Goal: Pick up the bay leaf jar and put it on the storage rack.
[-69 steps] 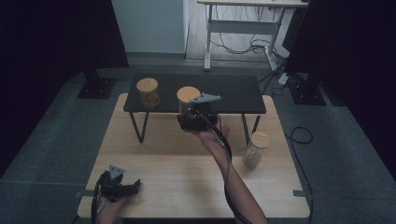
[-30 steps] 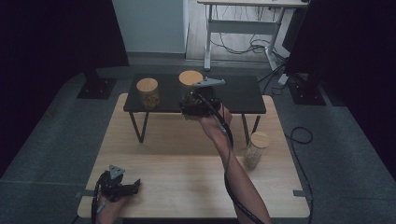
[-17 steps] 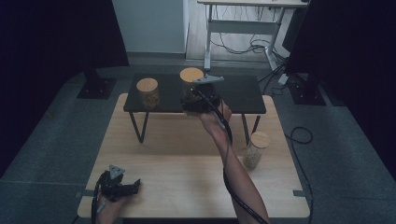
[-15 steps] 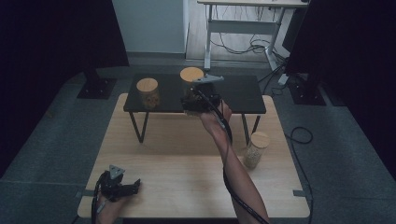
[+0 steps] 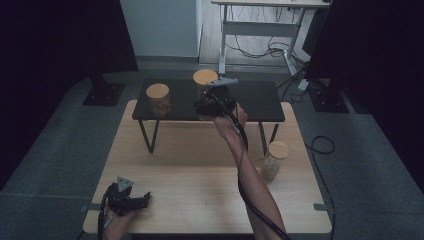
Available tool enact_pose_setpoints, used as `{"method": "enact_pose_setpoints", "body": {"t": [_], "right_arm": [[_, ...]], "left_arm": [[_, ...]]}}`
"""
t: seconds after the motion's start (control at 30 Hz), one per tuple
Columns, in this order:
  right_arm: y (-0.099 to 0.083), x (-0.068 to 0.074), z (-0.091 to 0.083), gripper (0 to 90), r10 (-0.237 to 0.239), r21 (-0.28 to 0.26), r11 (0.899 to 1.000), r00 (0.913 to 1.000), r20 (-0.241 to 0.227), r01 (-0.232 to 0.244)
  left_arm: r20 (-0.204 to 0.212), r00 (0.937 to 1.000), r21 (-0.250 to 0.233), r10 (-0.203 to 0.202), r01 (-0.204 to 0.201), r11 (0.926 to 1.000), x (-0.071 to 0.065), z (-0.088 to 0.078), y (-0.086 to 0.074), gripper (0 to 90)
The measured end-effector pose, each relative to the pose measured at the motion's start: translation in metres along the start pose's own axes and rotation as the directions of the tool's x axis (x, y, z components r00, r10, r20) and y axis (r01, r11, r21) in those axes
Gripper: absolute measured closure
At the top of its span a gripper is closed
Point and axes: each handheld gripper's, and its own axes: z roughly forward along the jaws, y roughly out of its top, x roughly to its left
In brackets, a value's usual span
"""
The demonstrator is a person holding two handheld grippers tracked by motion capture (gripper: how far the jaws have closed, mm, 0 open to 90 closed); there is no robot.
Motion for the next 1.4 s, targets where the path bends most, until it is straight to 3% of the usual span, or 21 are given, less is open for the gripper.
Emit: {"method": "enact_pose_setpoints", "body": {"t": [0.47,0.9,1.17,1.4], "right_arm": [[0.005,-0.006,0.013,25.4,0.025,-0.007,1.000,0.9996,-0.010,-0.025],[0.004,-0.007,0.013,24.4,0.026,-0.009,1.000,0.9994,-0.021,-0.027],[0.004,-0.003,0.014,3.0,-0.047,-0.004,0.999,0.9989,0.002,0.047],[0.003,0.001,0.014,0.6,-0.077,-0.008,0.997,0.9970,0.005,0.077]], "left_arm": [[0.000,1.0000,0.000,0.001,-0.001,1.0000,0.000,0.000,0.000,2.5],[0.000,1.0000,0.000,0.002,-0.002,1.0000,0.000,0.000,0.000,2.5],[0.001,1.0000,0.000,0.000,0.000,1.0000,0.000,0.000,0.000,2.5],[0.000,1.0000,0.002,0.003,-0.003,1.0000,0.000,0.000,0.000,2.5]]}}
